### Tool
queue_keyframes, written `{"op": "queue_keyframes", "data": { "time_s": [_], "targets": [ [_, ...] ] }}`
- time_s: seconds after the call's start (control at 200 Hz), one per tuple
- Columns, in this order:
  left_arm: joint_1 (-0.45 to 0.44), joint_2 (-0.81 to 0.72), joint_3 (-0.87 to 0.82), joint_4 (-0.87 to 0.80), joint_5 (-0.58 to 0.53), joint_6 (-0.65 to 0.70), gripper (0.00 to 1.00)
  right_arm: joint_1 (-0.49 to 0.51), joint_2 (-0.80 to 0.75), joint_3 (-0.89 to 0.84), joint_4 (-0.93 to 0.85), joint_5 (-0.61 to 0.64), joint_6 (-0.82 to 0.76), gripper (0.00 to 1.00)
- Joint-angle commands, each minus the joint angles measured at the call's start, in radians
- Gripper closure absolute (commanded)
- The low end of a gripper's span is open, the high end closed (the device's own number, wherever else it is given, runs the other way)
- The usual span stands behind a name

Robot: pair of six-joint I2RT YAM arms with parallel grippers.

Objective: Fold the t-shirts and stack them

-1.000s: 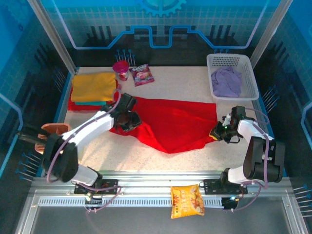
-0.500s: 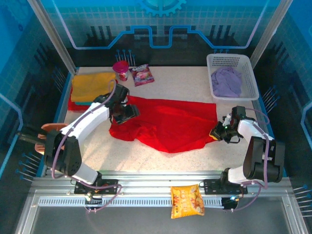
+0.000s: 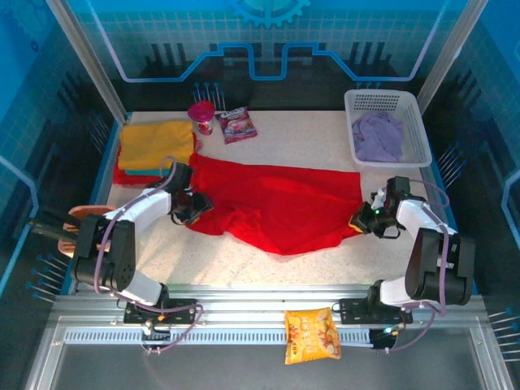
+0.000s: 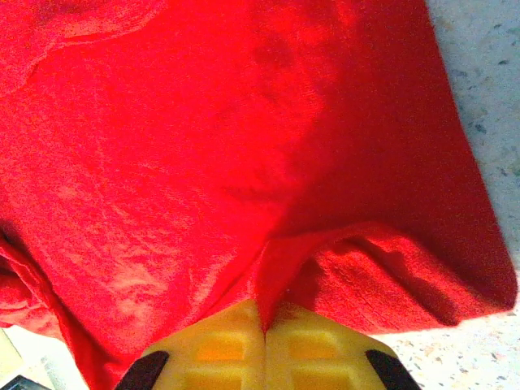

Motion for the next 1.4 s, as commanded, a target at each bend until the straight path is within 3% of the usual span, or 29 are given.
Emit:
{"op": "queue_keyframes", "data": {
  "time_s": [0.0, 0.1, 0.325, 0.72, 1.201, 1.396],
  "targets": [
    [0.019, 0.028, -0.005, 0.139, 0.067, -0.059, 0.5, -0.016, -0.017, 0.0, 0.0, -0.026, -0.018, 1.0],
    [0.035, 0.057, -0.002, 0.202, 0.149, -0.072, 0.53, -0.016, -0.011, 0.0, 0.0, -0.03, -0.019, 1.0],
    [0.038, 0.081, -0.016, 0.234, 0.167, -0.096, 0.54, -0.016, -0.009, 0.001, -0.002, -0.027, -0.021, 1.0],
    [0.041, 0.005, -0.063, 0.155, 0.083, -0.074, 0.59, -0.015, -0.006, 0.006, -0.008, -0.024, -0.02, 1.0],
    [0.043, 0.08, -0.071, 0.263, 0.143, -0.118, 0.62, -0.015, -0.013, 0.011, -0.019, -0.017, -0.024, 1.0],
    [0.044, 0.073, -0.07, 0.272, 0.13, -0.123, 0.7, -0.016, -0.007, 0.011, -0.017, -0.021, -0.023, 1.0]
  ]
}}
